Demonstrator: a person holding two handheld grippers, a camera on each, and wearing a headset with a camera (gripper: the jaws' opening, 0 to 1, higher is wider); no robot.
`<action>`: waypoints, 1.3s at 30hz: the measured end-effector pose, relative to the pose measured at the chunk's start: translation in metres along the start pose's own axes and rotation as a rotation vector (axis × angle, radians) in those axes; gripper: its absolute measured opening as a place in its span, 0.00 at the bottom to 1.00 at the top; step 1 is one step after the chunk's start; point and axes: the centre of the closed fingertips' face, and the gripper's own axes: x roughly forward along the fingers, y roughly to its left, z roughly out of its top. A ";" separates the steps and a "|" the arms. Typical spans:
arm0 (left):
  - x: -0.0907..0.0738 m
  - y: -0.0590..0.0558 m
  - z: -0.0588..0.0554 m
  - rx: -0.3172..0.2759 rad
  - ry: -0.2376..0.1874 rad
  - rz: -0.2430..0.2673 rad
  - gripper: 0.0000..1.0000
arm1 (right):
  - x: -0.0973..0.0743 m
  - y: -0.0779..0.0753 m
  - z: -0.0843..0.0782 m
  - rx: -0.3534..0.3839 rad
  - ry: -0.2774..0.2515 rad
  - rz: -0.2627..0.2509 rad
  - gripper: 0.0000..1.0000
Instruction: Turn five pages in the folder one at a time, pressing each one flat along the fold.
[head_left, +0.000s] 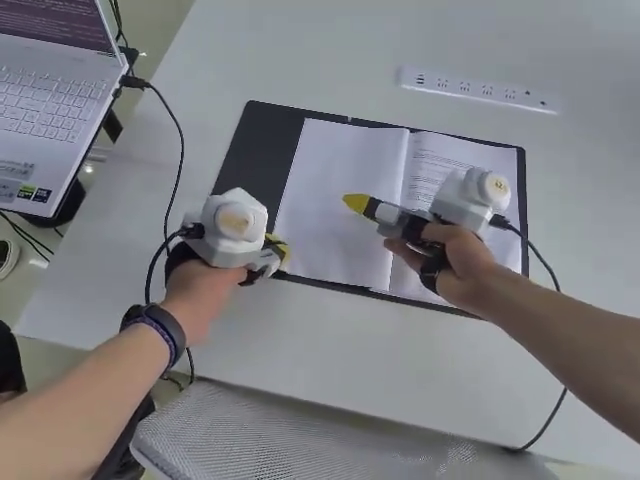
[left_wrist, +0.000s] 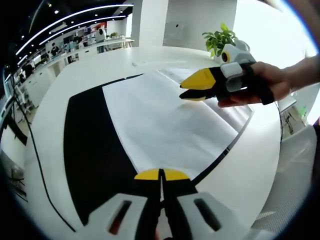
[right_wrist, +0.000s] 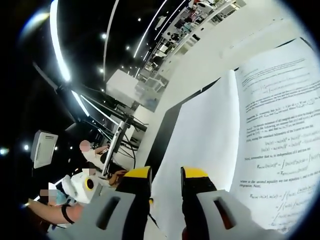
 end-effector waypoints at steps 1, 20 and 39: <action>0.000 0.000 -0.002 -0.007 0.007 0.000 0.00 | -0.003 -0.002 0.002 -0.001 -0.002 -0.004 0.21; -0.002 0.005 -0.002 -0.016 -0.039 0.003 0.00 | -0.011 -0.054 0.046 -0.100 -0.013 -0.060 0.11; -0.005 0.001 -0.001 -0.042 -0.047 0.004 0.00 | 0.006 -0.088 0.063 -0.049 -0.077 -0.078 0.00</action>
